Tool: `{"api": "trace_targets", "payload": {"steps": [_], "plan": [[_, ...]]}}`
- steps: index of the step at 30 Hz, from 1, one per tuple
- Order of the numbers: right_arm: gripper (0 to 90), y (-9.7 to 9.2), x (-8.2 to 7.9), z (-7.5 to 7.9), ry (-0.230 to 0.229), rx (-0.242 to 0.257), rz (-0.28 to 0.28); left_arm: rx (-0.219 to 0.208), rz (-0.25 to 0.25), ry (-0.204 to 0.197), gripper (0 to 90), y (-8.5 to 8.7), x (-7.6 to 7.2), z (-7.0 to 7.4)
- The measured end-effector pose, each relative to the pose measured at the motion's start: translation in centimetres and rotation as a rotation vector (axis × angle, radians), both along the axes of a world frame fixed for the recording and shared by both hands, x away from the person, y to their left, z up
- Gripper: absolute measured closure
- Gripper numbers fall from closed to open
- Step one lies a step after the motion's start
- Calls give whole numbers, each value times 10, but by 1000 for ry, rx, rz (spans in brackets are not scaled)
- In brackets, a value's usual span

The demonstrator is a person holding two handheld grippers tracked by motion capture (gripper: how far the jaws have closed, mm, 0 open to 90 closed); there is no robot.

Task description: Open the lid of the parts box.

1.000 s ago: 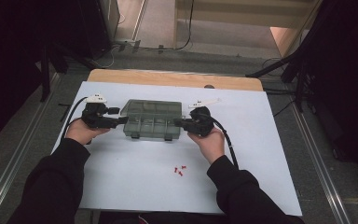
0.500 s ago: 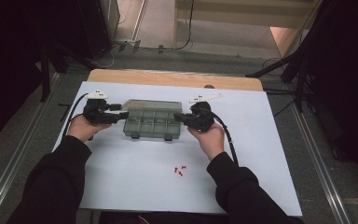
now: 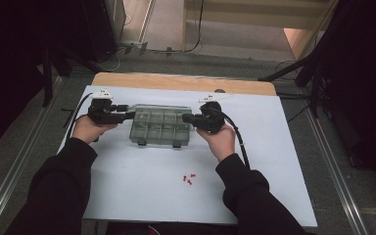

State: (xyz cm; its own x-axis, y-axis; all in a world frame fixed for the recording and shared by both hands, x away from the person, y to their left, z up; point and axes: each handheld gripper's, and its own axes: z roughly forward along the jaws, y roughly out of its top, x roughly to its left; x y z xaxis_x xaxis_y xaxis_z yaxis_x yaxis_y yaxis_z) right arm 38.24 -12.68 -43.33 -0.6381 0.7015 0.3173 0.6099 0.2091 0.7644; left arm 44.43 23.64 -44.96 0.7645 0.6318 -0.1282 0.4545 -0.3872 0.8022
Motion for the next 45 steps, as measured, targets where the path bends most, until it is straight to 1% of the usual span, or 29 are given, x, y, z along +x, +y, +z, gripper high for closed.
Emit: {"api": "trace_targets", "payload": {"steps": [2, 3, 4, 5, 6, 11, 12, 14, 15, 19, 23, 25, 27, 29, 30, 32, 37, 39, 40, 43, 45], "plan": [[887, 0, 1, 1, -10, -4, -4, 5, -3, -3, 521, -1, 2, 1], [886, 1, 2, 2, -4, -2, -8, 0, -8, -8, 528, -1, 2, 2], [883, 1, 3, 2, -7, 0, -9, -1, -9, -10, 549, -1, 2, 2], [881, 1, 3, 3, -5, 2, -10, 7, -10, -9, 549, -2, 4, 3], [880, 2, 3, 3, -7, 5, -11, 4, -10, -11, 565, -2, 4, 3], [876, 3, 3, 3, -11, 7, 1, -5, -11, -13, 567, -1, 6, 6], [868, 3, 3, 3, -4, 12, 3, -6, -13, -15, 568, -2, 6, 6], [851, 2, 4, 2, -6, 16, 6, -4, -14, -14, 571, -2, 6, 6], [842, 1, 4, 2, -5, 18, 5, -3, -13, -14, 590, -1, 6, 7], [797, 0, 4, 0, 2, 24, 15, -4, -3, 0, 591, -1, 6, 7], [733, -3, 2, -7, -39, 10, 26, 3, -7, -6, 591, -2, 5, 7], [705, -6, 1, -10, -37, 13, 25, 8, -13, -4, 591, -2, 5, 7], [664, -9, 1, -14, -31, 8, 13, 10, -12, -2, 590, -1, 5, 7], [623, -12, 2, -17, -50, -4, 9, 8, -13, -4, 590, -2, 5, 7], [596, -12, 3, -19, -53, 0, 5, 9, -15, -6, 590, -2, 5, 8], [565, -13, 5, -21, -71, -17, -3, 6, -14, -8, 590, -2, 5, 8], [556, -13, 12, -26, -105, -39, -24, -5, -10, -6, 590, -3, 5, 9], [551, -13, 14, -28, -112, -48, -26, 1, -12, -6, 590, -4, 5, 9], [551, -13, 15, -28, -115, -47, -32, 3, -14, -5, 590, -4, 5, 9], [554, -14, 17, -29, -106, -37, -44, 3, -15, -6, 589, -6, 5, 8], [554, -14, 18, -29, -113, -31, -50, 7, -15, -12, 589, -7, 5, 9]]}}
